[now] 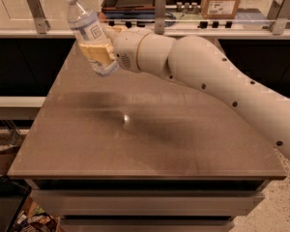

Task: Place blue plastic bottle upright

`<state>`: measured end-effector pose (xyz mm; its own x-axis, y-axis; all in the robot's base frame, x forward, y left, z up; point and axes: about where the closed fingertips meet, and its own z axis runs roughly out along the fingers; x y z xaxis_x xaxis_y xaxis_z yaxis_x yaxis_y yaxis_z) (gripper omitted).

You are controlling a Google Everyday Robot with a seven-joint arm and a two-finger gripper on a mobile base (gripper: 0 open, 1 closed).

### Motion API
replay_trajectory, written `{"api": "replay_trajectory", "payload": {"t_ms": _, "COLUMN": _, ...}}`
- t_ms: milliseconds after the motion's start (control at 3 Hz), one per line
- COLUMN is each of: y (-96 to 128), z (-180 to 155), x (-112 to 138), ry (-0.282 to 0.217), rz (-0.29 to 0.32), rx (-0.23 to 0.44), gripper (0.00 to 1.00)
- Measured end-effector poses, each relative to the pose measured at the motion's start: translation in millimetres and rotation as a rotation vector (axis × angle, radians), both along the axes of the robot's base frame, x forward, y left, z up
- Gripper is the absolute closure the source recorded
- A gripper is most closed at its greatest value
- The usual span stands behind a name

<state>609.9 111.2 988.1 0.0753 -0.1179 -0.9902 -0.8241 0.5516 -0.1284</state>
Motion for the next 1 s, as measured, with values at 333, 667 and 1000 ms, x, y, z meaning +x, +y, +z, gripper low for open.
{"api": "replay_trajectory", "payload": {"t_ms": 333, "y": 18, "z": -11, "x": 11, "ry": 0.028, "rz": 0.033, "rx": 0.012, "gripper": 1.00}}
{"api": "replay_trajectory", "payload": {"t_ms": 667, "y": 29, "z": -23, "x": 18, "ry": 0.065, "rz": 0.051, "rx": 0.018, "gripper": 1.00}}
{"api": "replay_trajectory", "payload": {"t_ms": 1000, "y": 40, "z": -41, "x": 23, "ry": 0.125, "rz": 0.063, "rx": 0.003, "gripper": 1.00}}
